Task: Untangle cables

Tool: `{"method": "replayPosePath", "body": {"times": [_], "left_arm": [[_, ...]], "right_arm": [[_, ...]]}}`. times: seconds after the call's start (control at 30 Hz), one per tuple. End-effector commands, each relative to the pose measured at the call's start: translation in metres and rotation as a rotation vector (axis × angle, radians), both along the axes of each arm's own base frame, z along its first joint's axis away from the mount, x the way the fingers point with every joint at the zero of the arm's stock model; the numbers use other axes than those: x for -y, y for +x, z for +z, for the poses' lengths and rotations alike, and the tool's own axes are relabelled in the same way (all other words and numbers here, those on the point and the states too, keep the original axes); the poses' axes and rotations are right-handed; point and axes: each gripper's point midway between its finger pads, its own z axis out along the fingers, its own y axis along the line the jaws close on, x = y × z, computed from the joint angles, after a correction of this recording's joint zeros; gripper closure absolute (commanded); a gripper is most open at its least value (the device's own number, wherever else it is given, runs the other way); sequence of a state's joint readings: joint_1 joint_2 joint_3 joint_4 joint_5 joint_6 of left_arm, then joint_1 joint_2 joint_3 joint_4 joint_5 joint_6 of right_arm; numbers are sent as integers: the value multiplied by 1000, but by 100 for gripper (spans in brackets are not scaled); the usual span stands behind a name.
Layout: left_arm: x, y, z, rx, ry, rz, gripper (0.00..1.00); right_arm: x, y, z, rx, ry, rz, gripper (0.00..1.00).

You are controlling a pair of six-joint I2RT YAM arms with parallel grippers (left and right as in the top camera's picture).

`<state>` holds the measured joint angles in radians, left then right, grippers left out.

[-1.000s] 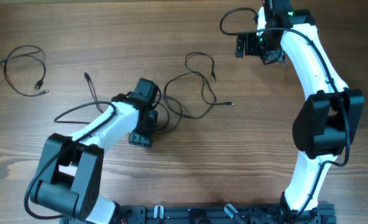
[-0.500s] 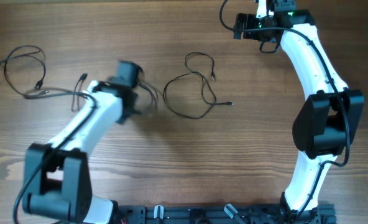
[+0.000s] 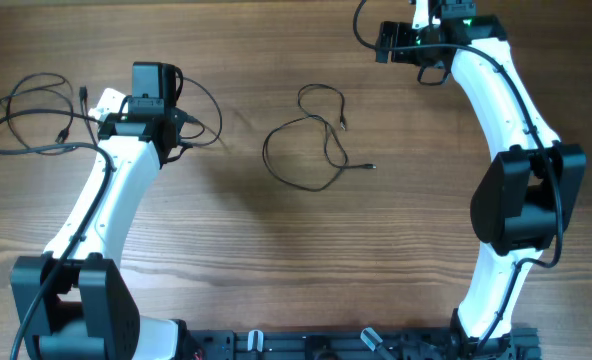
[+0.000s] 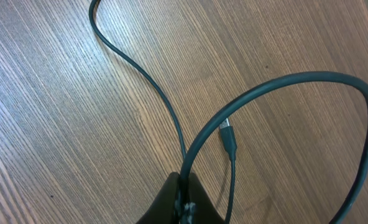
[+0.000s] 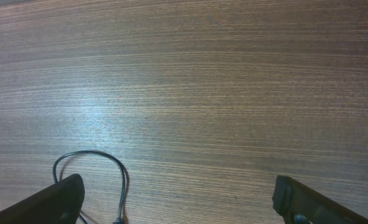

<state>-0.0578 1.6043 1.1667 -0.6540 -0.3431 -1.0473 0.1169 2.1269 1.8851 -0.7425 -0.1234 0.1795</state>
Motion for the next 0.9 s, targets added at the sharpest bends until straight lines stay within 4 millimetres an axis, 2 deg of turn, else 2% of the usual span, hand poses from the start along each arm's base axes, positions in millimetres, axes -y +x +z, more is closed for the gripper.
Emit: {"method": "replayPosePath", "body": {"times": [0.0, 0.33, 0.63, 0.87], "left_arm": [[-3, 2, 7, 12, 18, -11, 96], [-6, 3, 9, 19, 33, -2, 96], [-36, 4, 13, 46, 44, 76, 96], [-39, 7, 15, 64, 45, 83, 96]], "right_arm": [[-3, 0, 0, -1, 10, 2, 0], [-3, 0, 0, -1, 10, 2, 0], [-3, 0, 0, 0, 10, 2, 0], [-3, 0, 0, -1, 10, 2, 0]]}}
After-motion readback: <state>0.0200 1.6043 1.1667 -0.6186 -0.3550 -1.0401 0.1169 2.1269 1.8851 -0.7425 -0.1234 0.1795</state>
